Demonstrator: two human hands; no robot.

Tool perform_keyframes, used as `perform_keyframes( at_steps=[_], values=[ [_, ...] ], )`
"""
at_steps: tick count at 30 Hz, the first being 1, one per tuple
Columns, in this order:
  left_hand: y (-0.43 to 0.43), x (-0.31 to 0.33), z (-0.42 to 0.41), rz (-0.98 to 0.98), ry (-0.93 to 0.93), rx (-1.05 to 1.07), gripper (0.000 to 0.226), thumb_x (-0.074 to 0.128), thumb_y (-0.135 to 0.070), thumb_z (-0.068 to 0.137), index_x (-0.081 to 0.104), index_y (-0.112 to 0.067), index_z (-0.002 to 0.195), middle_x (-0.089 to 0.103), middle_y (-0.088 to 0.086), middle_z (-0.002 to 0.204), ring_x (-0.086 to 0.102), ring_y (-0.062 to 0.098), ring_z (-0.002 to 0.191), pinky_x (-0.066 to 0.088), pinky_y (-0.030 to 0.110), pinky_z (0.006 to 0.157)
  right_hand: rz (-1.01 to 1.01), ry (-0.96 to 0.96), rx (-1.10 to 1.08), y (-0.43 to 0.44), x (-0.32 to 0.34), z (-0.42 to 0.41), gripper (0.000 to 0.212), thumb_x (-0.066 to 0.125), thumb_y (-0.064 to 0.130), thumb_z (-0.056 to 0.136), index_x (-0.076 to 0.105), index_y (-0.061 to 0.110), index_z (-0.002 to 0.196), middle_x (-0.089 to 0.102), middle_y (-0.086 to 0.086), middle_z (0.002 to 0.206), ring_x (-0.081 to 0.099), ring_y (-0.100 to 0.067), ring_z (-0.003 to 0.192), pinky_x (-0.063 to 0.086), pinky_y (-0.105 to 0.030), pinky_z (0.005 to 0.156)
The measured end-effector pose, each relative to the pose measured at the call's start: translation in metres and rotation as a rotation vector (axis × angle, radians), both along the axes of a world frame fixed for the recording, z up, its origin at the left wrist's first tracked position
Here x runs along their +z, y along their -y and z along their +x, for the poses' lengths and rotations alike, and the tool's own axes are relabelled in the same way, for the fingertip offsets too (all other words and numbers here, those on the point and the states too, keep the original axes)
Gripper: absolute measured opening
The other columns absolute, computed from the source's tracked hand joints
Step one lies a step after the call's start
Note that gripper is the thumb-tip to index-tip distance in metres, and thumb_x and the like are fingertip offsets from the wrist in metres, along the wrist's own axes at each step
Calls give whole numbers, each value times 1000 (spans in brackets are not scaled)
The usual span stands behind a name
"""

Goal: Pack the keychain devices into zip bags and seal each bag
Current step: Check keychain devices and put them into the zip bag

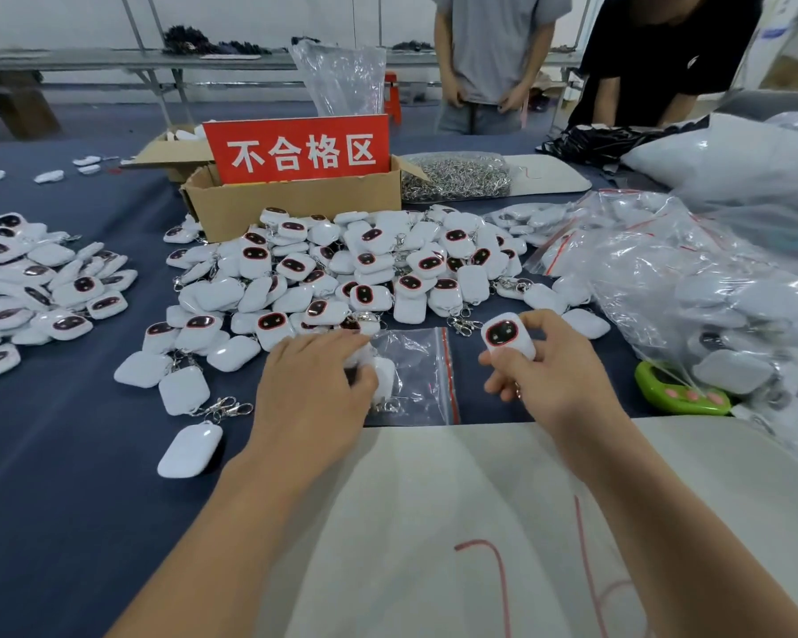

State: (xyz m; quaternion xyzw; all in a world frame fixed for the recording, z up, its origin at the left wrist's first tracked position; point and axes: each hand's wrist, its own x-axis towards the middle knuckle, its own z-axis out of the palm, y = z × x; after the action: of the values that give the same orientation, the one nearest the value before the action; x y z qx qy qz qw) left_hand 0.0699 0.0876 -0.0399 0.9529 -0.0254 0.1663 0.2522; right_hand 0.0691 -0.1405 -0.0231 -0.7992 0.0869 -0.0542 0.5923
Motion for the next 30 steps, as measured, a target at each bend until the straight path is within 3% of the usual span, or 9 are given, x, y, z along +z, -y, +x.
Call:
perform_keyframes(
  at_steps=[3, 5, 9, 12, 16, 19, 22, 26, 30],
  values=[
    [-1, 2, 2, -82, 42, 47, 40, 65, -27, 91, 68, -30, 131, 68, -6, 129, 47, 11, 122, 28, 35, 118, 238, -57, 36, -4, 3, 2, 9, 60, 5, 98, 67, 11, 98, 77, -7, 80, 64, -14, 56, 48, -24, 53],
    [1, 1, 2, -5, 24, 32, 34, 61, -29, 94, 70, -33, 127, 71, -8, 125, 54, 9, 120, 16, 35, 123, 407, -114, 49, -8, 5, 3, 14, 55, 6, 101, 68, 8, 97, 78, -11, 82, 66, -17, 58, 48, -24, 51],
    [4, 2, 1, 23, 46, 82, 25, 53, -33, 99, 78, -31, 106, 77, -8, 105, 66, 12, 103, 9, 34, 125, 586, -115, 105, -12, 9, 0, 19, 51, 6, 103, 68, 2, 98, 76, -20, 84, 67, -22, 59, 51, -25, 51],
    [15, 8, -4, -77, 136, 35, 28, 51, -36, 97, 78, -30, 93, 77, -7, 88, 57, 5, 86, 35, 35, 113, 561, -87, 148, -17, 10, -4, 21, 54, 7, 103, 72, 5, 93, 76, -19, 86, 69, -23, 65, 55, -27, 59],
    [50, 13, -23, -529, 80, -181, 27, 57, -42, 94, 74, -44, 115, 76, -18, 99, 66, 3, 97, 55, 35, 88, 586, -59, 237, -33, 10, -13, 26, 56, 4, 101, 79, 7, 90, 78, -19, 92, 76, -25, 78, 60, -28, 66],
    [56, 11, -22, -626, 55, -237, 26, 55, -37, 96, 72, -44, 114, 74, -18, 94, 69, 9, 94, 57, 42, 81, 607, -62, 243, -38, 11, -16, 25, 54, 3, 101, 78, 2, 97, 77, -25, 97, 78, -32, 85, 63, -34, 68],
    [52, 10, -17, -682, 28, -282, 28, 54, -33, 95, 74, -43, 111, 74, -15, 90, 68, 9, 89, 57, 41, 81, 571, -78, 235, -36, 11, -14, 25, 54, 5, 101, 78, 0, 101, 75, -31, 102, 74, -47, 97, 63, -49, 86],
    [49, 9, -17, -713, 5, -345, 27, 57, -26, 94, 77, -41, 105, 73, -14, 83, 66, 5, 81, 52, 25, 74, 484, -56, 210, -37, 8, -15, 24, 56, 4, 99, 78, -4, 93, 74, -30, 90, 70, -31, 71, 63, -41, 68],
    [47, 8, -17, -715, 3, -330, 26, 61, -25, 93, 78, -42, 104, 77, -12, 86, 73, 11, 86, 57, 25, 76, 319, 9, 168, -40, 2, -17, 24, 58, 11, 100, 81, 10, 94, 78, -21, 90, 74, -37, 81, 59, -63, 86]
  ],
)
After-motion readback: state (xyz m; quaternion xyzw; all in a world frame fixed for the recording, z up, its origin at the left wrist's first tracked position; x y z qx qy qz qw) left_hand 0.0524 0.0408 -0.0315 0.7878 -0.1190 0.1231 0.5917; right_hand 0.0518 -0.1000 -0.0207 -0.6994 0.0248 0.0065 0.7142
